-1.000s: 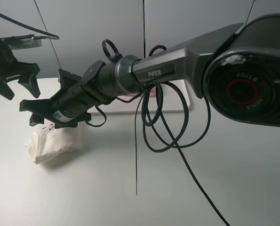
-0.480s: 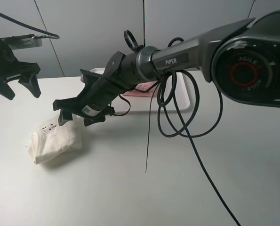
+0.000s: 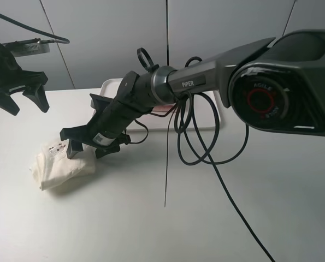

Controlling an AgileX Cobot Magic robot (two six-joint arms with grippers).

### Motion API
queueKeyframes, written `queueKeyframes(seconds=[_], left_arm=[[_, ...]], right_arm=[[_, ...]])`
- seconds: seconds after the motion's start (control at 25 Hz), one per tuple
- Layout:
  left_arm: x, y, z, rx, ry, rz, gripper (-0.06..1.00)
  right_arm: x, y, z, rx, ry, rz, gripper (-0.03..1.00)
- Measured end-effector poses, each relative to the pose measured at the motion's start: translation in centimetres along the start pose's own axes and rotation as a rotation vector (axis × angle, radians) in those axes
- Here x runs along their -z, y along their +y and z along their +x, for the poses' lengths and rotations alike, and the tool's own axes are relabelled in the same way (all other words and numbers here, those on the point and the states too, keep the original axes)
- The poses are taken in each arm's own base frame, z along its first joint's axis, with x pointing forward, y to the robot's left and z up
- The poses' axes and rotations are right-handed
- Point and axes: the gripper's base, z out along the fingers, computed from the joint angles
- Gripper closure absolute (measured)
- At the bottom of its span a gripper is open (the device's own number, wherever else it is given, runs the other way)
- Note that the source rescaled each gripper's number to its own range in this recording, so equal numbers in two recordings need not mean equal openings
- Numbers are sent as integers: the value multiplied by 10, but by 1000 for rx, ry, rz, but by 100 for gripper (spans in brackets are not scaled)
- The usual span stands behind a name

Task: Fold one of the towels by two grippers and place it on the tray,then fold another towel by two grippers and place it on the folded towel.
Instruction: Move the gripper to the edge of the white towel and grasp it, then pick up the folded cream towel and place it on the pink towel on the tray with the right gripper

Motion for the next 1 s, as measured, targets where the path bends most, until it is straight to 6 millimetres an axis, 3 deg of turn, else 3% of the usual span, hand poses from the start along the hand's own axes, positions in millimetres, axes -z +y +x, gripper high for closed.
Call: queueKeyframes(seconds=[0.24,0.32,0.4,0.6,1.0], left_arm=[[0,-1,0,-3,-3,9,4],[0,-1,0,-3,-3,9,4],[0,-1,0,-3,-5,9,4],[0,-1,-1,-5,-6,9,4],[0,-1,-1,-21,-6,9,4]], right_arm=[[-9,7,1,11,13,-21,22],[-10,7,1,10,4,-20,26],[-11,6,0,8,-2,-16,39],[-16,7,3,33,-11,-9,82],[-15,14,0,-59,-38,-91,84]])
